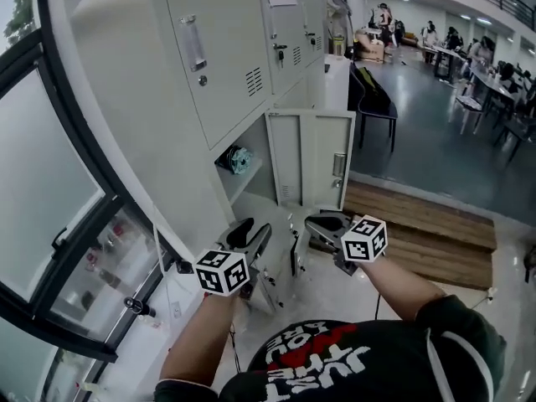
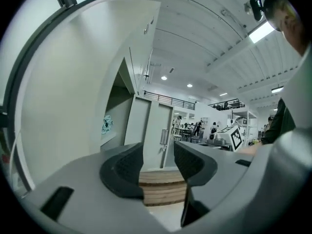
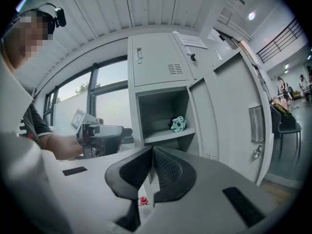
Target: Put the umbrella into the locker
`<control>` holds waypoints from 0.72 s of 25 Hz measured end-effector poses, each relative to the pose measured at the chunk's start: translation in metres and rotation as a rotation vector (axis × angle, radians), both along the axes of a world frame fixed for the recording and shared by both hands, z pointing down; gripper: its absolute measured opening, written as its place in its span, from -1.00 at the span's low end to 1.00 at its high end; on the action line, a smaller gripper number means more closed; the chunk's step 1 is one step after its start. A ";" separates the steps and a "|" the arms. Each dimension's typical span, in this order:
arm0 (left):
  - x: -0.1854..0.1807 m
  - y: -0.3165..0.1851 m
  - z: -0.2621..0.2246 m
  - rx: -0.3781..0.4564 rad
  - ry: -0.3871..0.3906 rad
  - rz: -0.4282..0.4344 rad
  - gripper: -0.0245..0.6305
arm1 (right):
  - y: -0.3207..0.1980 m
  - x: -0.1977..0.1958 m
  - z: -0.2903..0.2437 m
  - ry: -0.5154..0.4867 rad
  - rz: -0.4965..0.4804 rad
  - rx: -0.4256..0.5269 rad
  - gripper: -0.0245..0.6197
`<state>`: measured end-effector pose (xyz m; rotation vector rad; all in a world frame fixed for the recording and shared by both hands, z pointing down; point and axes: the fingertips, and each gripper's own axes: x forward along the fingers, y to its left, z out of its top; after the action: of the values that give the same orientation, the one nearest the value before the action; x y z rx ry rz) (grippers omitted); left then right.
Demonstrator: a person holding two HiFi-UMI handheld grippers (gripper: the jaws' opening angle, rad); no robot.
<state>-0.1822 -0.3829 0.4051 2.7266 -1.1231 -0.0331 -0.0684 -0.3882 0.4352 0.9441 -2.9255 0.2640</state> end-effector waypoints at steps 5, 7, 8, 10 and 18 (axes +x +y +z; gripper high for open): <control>-0.031 0.042 0.016 0.038 0.017 0.051 -0.60 | 0.020 -0.005 0.005 0.003 0.056 -0.014 -0.81; -0.040 0.056 0.021 0.031 0.047 0.061 -0.72 | 0.028 -0.006 0.007 0.001 0.072 -0.018 -0.81; -0.044 0.063 0.025 0.027 0.059 0.062 -0.77 | 0.031 -0.006 0.009 0.002 0.074 -0.022 -0.81; -0.048 0.077 0.034 0.021 0.072 0.054 -0.83 | 0.038 -0.006 0.013 0.006 0.067 -0.030 -0.81; -0.041 0.125 0.050 0.018 0.139 -0.064 -0.90 | 0.048 0.024 0.007 -0.014 -0.006 -0.006 -0.81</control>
<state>-0.2234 -0.2579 0.4554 2.6557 -1.1740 -0.2394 -0.0448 -0.3401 0.4425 0.9360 -2.9380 0.2809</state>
